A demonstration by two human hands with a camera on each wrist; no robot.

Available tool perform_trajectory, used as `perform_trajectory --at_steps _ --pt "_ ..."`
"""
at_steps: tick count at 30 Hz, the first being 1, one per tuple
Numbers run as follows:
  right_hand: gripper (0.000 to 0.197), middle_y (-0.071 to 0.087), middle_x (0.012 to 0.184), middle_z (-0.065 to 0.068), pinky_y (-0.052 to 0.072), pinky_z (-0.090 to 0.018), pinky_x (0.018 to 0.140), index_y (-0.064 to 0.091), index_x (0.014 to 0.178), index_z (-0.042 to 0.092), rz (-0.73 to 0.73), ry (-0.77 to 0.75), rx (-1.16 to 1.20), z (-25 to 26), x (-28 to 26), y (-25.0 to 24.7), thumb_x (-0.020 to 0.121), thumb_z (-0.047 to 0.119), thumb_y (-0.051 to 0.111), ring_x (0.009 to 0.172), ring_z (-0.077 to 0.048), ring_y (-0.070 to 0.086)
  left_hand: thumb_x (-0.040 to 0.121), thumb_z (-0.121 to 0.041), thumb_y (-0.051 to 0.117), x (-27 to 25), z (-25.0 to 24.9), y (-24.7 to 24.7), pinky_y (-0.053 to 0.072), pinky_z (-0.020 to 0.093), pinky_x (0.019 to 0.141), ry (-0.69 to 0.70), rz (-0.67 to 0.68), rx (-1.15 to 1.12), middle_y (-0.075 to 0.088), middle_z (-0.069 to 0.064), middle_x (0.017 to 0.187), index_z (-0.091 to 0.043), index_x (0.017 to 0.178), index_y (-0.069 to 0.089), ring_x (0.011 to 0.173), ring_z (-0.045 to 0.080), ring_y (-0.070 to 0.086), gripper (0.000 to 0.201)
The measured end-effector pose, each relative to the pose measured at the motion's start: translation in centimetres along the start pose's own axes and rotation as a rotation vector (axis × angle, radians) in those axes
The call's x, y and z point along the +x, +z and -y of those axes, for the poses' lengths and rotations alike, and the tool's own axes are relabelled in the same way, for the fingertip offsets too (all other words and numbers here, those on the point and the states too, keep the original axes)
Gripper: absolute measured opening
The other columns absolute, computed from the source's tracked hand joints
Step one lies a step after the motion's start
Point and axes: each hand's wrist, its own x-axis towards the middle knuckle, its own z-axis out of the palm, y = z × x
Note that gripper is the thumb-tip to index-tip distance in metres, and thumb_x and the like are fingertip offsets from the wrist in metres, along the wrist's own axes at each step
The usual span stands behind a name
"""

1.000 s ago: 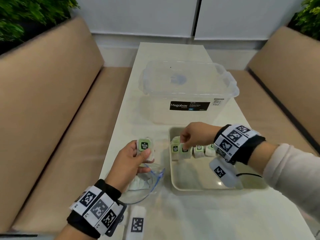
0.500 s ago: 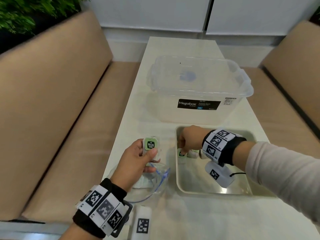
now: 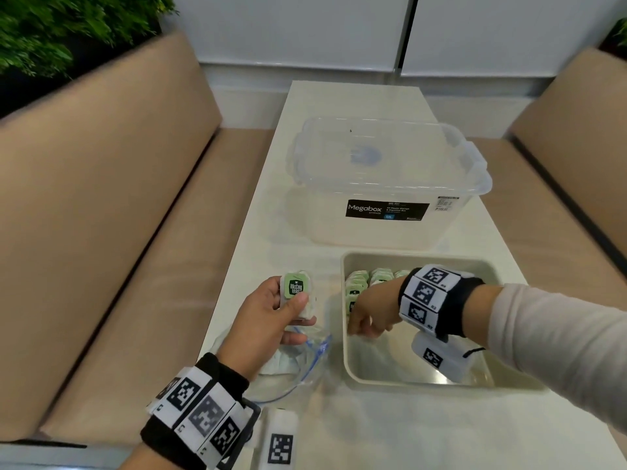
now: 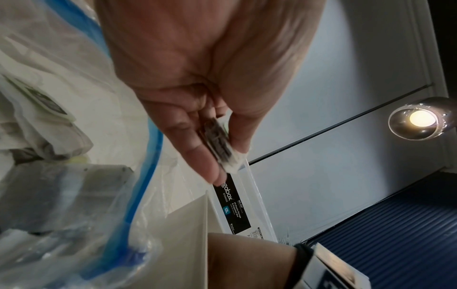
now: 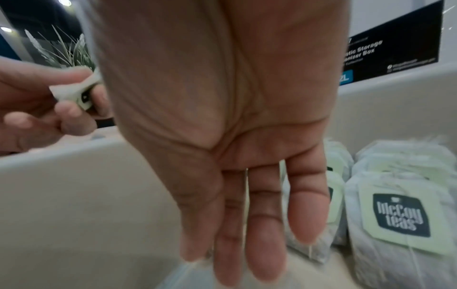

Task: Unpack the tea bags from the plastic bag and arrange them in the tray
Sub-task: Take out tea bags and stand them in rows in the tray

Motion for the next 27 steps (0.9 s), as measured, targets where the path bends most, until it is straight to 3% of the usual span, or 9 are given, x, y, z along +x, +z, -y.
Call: perform_trajectory --at_steps 7,9,11,13,15,17,19,23,27 --pt "0.049 0.066 0.113 -0.009 0.045 -0.027 0.077 0.05 0.134 0.019 -0.051 0.028 -0.055 0.5 1.0 -0.3 0.088 0.002 0.047 0.089 -0.02 0.058 0.096 -0.015 0.048 -0.4 0.2 0.3 0.055 0.025 0.052 -0.059 0.003 -0.066 0.063 0.008 0.098 -0.01 0.11 0.055 0.075 0.017 0.071 0.017" --pt "0.041 0.066 0.097 -0.001 0.046 -0.021 0.068 0.056 0.128 0.019 -0.123 0.032 -0.018 0.5 -0.1 -0.4 0.09 0.005 0.048 0.08 -0.019 0.058 0.097 -0.012 0.044 -0.4 0.2 0.4 0.055 0.026 0.053 -0.089 0.024 -0.092 0.064 0.006 0.097 -0.011 0.108 0.056 0.078 0.018 0.071 0.017" --pt "0.027 0.064 0.087 0.003 0.045 -0.013 0.061 0.063 0.115 0.018 -0.315 0.027 0.09 0.3 -1.9 -0.8 0.092 0.012 0.048 0.071 -0.012 0.054 0.097 -0.007 0.041 -0.4 0.2 0.6 0.056 0.026 0.055 -0.087 0.052 -0.083 0.066 0.004 0.095 -0.013 0.108 0.056 0.078 0.016 0.071 0.02" --pt "0.017 0.066 0.09 0.002 0.044 -0.021 0.071 0.064 0.103 0.019 -0.58 0.003 0.261 0.2 -3.6 -1.4 0.094 0.022 0.05 0.072 -0.009 0.053 0.096 -0.003 0.041 -0.4 0.1 1.0 0.056 0.024 0.055 -0.07 0.068 -0.054 0.067 0.003 0.097 -0.014 0.112 0.055 0.078 0.014 0.07 0.023" --pt "0.014 0.066 0.083 0.005 0.044 -0.025 0.07 0.064 0.096 0.022 -0.777 -0.08 0.476 0.6 -5.1 -1.7 0.094 0.03 0.053 0.065 -0.004 0.052 0.096 -0.003 0.043 -0.2 -0.1 1.6 0.056 0.024 0.056 -0.052 0.079 -0.033 0.067 0.003 0.102 -0.015 0.118 0.052 0.08 0.015 0.07 0.027" --pt "0.014 0.063 0.078 0.009 0.046 -0.022 0.065 0.064 0.093 0.026 -0.83 -0.153 0.627 1.5 -6.4 -1.7 0.087 0.038 0.062 0.062 -0.001 0.052 0.095 -0.005 0.046 -0.2 -0.3 2.3 0.056 0.025 0.059 -0.036 0.102 -0.005 0.068 0.0 0.103 -0.018 0.12 0.052 0.082 0.016 0.071 0.029" --pt "0.019 0.059 0.073 0.012 0.041 -0.018 0.062 0.064 0.092 0.027 -0.846 -0.132 0.574 2.3 -7.1 -1.3 0.079 0.04 0.07 0.062 0.0 0.052 0.095 -0.006 0.047 -0.3 -0.5 3.0 0.056 0.027 0.06 -0.024 0.137 0.012 0.069 -0.001 0.103 -0.019 0.12 0.052 0.083 0.016 0.071 0.029" --pt "0.011 0.058 0.064 0.013 0.037 -0.017 0.057 0.066 0.08 0.026 -0.951 -0.07 0.53 2.2 -7.9 -0.8 0.075 0.029 0.076 0.058 0.0 0.051 0.092 -0.007 0.052 -0.4 -0.8 4.1 0.056 0.028 0.061 -0.008 0.181 0.008 0.07 0.003 0.105 -0.019 0.121 0.052 0.081 0.016 0.071 0.031" --pt "0.014 0.063 0.068 0.01 0.043 -0.016 0.055 0.063 0.07 0.026 -1.003 -0.102 0.672 1.4 -8.5 -0.4 0.078 0.022 0.075 0.053 -0.001 0.052 0.083 -0.005 0.064 -0.5 -0.5 4.7 0.055 0.027 0.061 0.006 0.193 -0.008 0.07 0.005 0.104 -0.021 0.123 0.049 0.082 0.019 0.071 0.046"
